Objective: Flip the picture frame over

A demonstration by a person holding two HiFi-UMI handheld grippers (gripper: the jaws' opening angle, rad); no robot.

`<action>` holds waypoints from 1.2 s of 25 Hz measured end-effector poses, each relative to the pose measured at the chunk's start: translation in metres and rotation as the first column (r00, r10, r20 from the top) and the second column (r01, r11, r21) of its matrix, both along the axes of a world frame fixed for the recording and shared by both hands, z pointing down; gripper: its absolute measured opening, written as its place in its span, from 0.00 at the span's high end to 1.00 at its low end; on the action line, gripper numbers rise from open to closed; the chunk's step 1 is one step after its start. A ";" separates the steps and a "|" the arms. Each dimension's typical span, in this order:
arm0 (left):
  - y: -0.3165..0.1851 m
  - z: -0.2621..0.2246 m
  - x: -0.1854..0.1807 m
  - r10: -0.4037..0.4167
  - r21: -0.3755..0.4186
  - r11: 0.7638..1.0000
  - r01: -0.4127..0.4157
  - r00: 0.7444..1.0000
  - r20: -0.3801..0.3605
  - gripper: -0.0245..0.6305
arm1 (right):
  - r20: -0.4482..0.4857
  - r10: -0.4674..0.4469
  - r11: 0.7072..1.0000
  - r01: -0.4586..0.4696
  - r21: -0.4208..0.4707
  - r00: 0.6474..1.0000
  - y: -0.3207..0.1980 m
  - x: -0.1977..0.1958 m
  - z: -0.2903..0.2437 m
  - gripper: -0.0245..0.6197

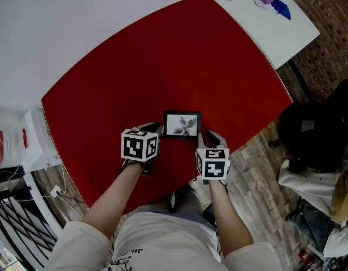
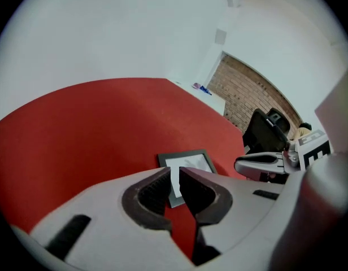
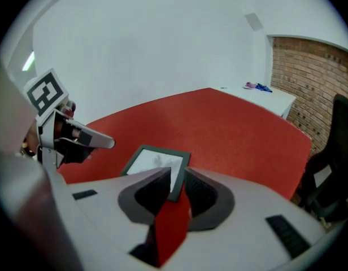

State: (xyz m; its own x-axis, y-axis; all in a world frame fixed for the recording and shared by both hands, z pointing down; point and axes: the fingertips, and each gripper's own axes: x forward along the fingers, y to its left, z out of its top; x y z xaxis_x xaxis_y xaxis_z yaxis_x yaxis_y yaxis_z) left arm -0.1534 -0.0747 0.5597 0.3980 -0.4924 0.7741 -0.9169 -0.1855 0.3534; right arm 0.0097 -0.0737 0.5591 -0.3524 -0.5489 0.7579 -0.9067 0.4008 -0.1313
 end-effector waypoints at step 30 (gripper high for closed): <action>0.148 -0.102 0.034 -0.060 0.264 0.964 0.038 0.995 0.075 0.95 | 0.047 -0.005 0.988 -0.002 0.154 0.999 0.128 -0.010 -0.107 0.95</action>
